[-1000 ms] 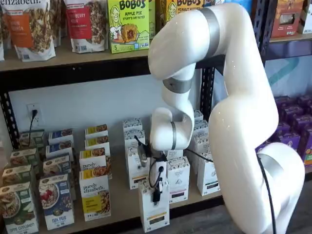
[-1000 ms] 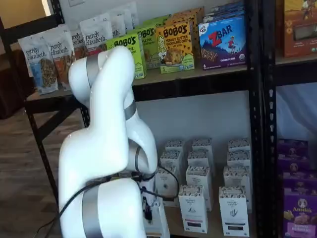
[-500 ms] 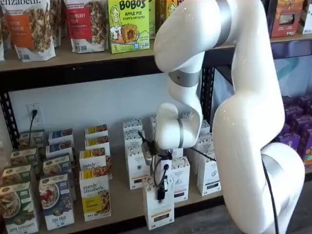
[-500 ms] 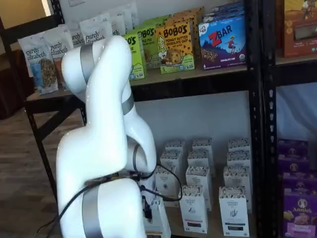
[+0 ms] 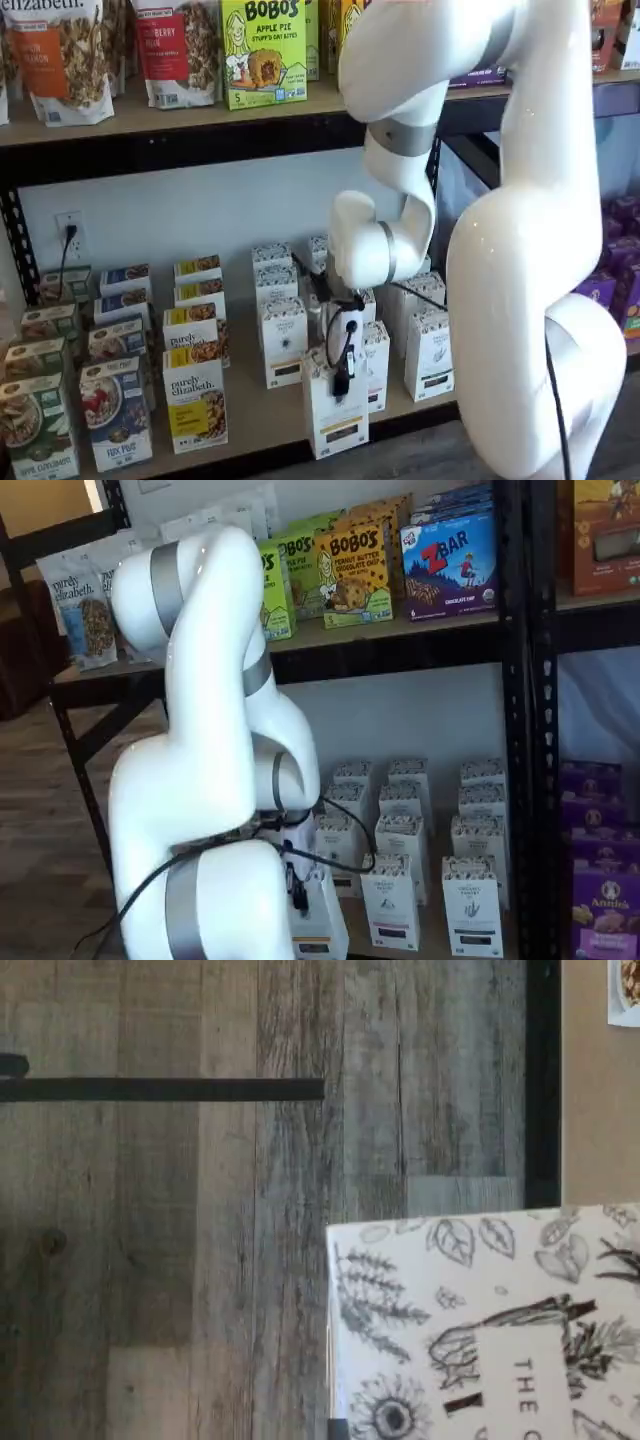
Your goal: Pick up the white box with a yellow strip in the middle, on the bottom shelf, the fourth box from the left
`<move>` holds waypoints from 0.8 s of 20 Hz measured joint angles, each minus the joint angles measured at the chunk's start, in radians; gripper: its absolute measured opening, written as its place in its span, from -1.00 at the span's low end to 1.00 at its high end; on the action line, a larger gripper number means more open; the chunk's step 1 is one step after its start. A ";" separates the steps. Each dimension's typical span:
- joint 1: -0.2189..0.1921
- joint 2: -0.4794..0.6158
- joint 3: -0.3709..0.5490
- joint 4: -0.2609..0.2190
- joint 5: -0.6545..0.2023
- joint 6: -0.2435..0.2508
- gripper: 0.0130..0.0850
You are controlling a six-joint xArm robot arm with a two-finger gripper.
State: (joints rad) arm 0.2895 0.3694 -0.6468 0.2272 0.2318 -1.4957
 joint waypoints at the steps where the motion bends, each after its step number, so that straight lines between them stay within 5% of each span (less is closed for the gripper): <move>1: -0.006 -0.017 0.008 -0.007 0.010 0.002 0.00; 11: -0.043 -0.182 0.090 -0.071 0.085 0.031 0.00; 16: -0.050 -0.245 0.107 -0.059 0.139 0.016 0.00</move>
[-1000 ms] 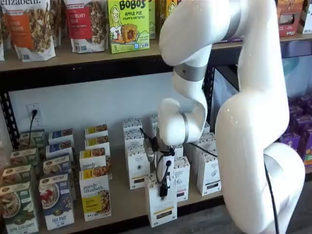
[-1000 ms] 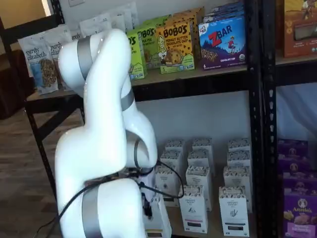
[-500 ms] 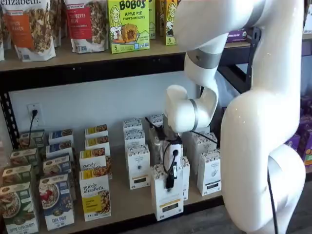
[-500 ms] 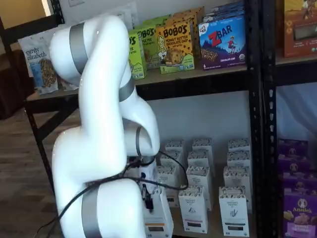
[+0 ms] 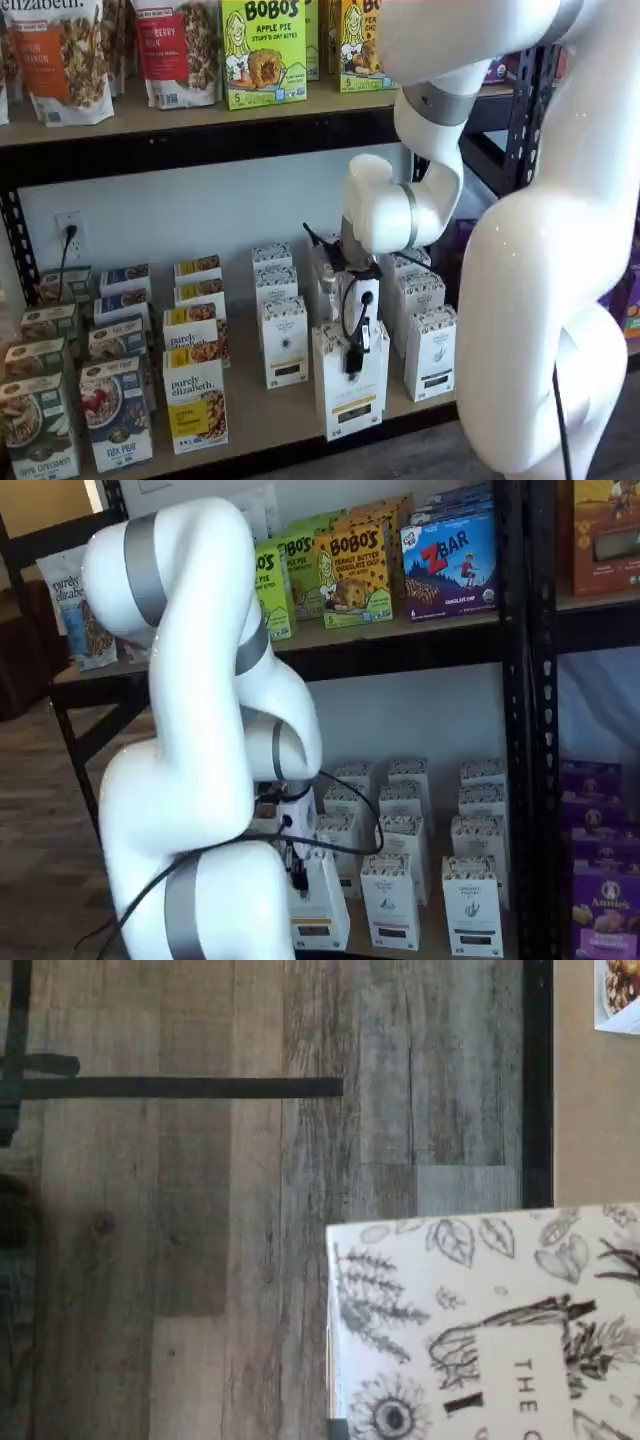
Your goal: Pick up the white box with a yellow strip in the middle, on the bottom shelf, the fourth box from the left
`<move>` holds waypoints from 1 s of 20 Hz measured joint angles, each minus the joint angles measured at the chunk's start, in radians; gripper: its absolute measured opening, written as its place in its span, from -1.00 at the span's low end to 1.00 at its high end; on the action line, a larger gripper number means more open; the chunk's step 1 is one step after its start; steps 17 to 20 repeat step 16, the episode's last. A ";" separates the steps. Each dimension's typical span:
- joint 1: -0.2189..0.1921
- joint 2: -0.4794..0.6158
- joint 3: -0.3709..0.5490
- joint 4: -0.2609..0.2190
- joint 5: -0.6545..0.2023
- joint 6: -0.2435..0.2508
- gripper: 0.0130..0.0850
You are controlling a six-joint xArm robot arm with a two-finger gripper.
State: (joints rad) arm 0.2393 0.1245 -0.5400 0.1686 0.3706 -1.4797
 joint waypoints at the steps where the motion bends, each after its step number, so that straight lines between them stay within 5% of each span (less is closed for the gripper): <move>1: -0.001 -0.012 0.003 -0.002 0.011 0.001 0.00; 10: 0.005 -0.116 0.038 0.049 0.097 -0.032 0.00; 20: 0.023 -0.180 0.068 0.004 0.123 0.029 0.00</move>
